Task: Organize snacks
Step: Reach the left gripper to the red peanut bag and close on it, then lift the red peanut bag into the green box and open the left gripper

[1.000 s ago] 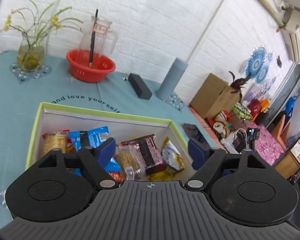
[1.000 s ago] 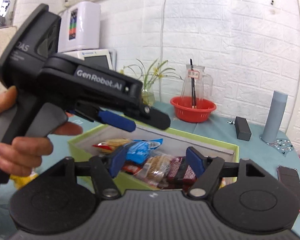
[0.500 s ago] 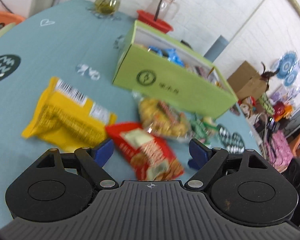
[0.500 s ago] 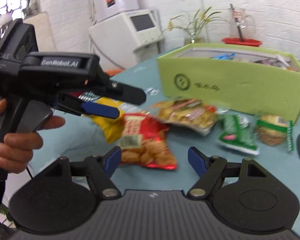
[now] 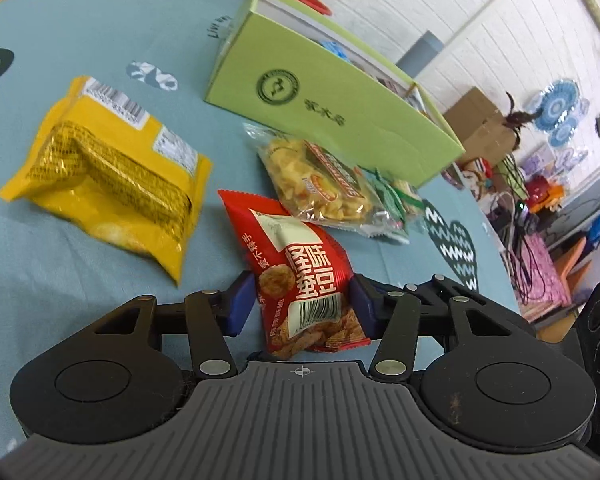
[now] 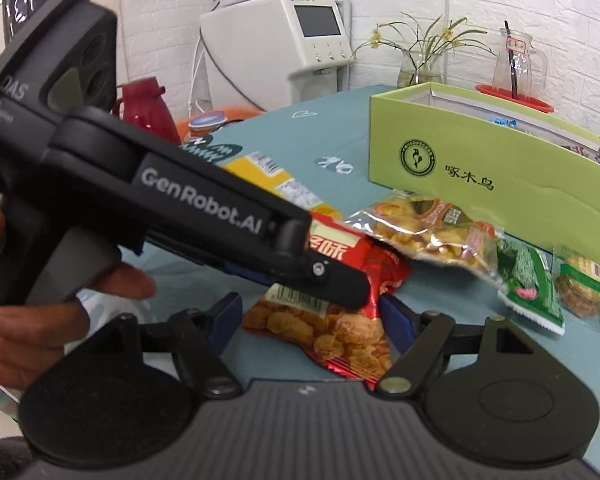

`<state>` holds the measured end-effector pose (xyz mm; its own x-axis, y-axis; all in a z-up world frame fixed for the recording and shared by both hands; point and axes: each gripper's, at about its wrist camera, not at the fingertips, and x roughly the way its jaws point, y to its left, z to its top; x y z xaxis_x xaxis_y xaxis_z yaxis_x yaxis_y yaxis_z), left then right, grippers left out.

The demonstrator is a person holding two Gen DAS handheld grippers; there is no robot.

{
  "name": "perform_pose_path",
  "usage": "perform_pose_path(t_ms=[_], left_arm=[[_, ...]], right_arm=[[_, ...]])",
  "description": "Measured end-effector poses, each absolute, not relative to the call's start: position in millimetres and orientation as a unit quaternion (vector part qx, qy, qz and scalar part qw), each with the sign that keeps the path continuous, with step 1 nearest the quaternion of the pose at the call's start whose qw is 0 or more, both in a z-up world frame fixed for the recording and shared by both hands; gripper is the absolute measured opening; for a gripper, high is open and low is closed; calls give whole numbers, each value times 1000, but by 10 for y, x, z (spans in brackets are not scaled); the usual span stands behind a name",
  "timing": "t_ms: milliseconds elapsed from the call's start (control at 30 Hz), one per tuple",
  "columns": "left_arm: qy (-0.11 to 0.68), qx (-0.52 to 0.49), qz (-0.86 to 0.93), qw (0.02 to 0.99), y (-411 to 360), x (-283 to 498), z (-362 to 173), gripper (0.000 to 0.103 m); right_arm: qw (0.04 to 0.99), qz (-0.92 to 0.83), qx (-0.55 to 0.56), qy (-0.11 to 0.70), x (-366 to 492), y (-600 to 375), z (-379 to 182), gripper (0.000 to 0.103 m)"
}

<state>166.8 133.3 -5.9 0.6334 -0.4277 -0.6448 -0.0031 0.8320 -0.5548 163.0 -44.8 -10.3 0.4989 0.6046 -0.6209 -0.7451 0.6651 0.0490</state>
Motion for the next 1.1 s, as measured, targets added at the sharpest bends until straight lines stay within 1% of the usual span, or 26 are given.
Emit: perform_pose_path(t_ms=[67,167,267,400,467,533,600,667,833,933,1100], left_arm=[[410,-254,-127,867,1256,1591,-47,42],[408,-231,-127,874,1154,1576,-23,51],[407,-244,-125,871,1197,1619,-16,53],[405,-237,-106,876,1226,1661,-13,55],[403,-231,-108,879,1216,1673,2,62],[403,-222,-107,882,1198,1677,14,63],[402,-217,-107,883,1192,1687,17,63],[405,-220,-110,881,1199,1715,-1,60],[405,-229,-115,878,1228,1747,-18,59],[403,-239,-121,875,1269,1753,-32,61],[404,-241,-121,874,1257,1792,-29,62]], right_arm=[[861,388,-104,314,1560,-490,-100,80],[863,378,-86,323,1571,-537,-162,81],[865,374,-49,331,1632,-601,-192,83],[869,368,-72,322,1595,-535,-217,83],[870,365,-78,322,1589,-515,-216,83],[869,362,-72,331,1620,-517,-170,83],[872,365,-82,315,1615,-513,-134,83],[871,368,-90,312,1636,-502,-147,83],[873,363,-88,313,1667,-525,-154,82],[880,354,-79,306,1667,-596,-95,82],[870,364,-71,325,1735,-557,-176,82]])
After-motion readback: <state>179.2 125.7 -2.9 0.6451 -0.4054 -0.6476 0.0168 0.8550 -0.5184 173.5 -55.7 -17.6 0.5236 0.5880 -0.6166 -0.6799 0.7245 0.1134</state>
